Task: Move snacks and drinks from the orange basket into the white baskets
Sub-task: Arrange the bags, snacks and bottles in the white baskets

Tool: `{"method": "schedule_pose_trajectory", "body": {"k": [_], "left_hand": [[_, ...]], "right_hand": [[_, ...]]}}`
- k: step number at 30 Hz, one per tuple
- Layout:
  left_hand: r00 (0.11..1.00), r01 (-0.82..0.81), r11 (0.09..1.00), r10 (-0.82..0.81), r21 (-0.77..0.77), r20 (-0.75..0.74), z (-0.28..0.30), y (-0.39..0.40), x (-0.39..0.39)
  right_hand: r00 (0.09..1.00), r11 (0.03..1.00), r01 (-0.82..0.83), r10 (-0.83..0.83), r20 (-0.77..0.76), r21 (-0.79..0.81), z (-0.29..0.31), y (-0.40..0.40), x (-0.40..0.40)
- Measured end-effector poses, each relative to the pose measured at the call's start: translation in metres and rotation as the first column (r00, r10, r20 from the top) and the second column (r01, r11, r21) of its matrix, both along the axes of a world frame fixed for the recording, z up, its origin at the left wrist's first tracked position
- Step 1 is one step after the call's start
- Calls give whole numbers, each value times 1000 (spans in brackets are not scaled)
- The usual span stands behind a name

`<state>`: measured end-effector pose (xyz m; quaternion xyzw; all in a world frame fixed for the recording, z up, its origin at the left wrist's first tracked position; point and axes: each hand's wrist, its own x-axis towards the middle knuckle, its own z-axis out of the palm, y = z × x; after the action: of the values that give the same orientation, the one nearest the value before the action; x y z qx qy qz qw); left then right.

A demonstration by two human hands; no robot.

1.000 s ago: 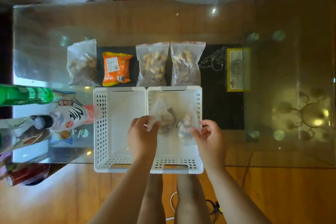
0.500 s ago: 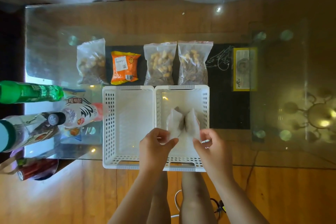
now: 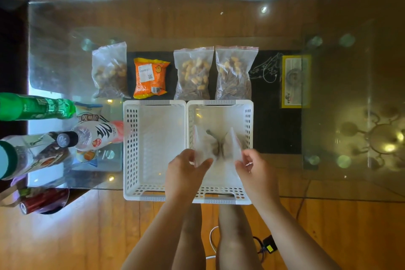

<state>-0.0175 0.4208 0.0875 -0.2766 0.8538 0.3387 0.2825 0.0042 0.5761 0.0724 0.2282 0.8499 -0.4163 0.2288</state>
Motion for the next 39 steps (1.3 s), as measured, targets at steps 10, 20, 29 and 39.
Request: {"method": "schedule_pose_trajectory", "body": {"k": [10, 20, 29, 39], "left_hand": [[999, -34, 991, 34, 129, 1, 4, 7, -16], [965, 244, 967, -250, -73, -78, 6, -1, -45], [680, 701, 665, -732, -259, -37, 17, 3, -112], [616, 761, 595, -788, -259, 0, 2, -9, -140]], "right_hand": [[1000, 995, 10, -11, 0, -101, 12, -2, -14], [998, 998, -66, 66, -17, 10, 10, -4, -21], [946, 950, -297, 306, -110, 94, 31, -6, -28], [854, 860, -510, 509, -108, 20, 7, -26, -74]]}}
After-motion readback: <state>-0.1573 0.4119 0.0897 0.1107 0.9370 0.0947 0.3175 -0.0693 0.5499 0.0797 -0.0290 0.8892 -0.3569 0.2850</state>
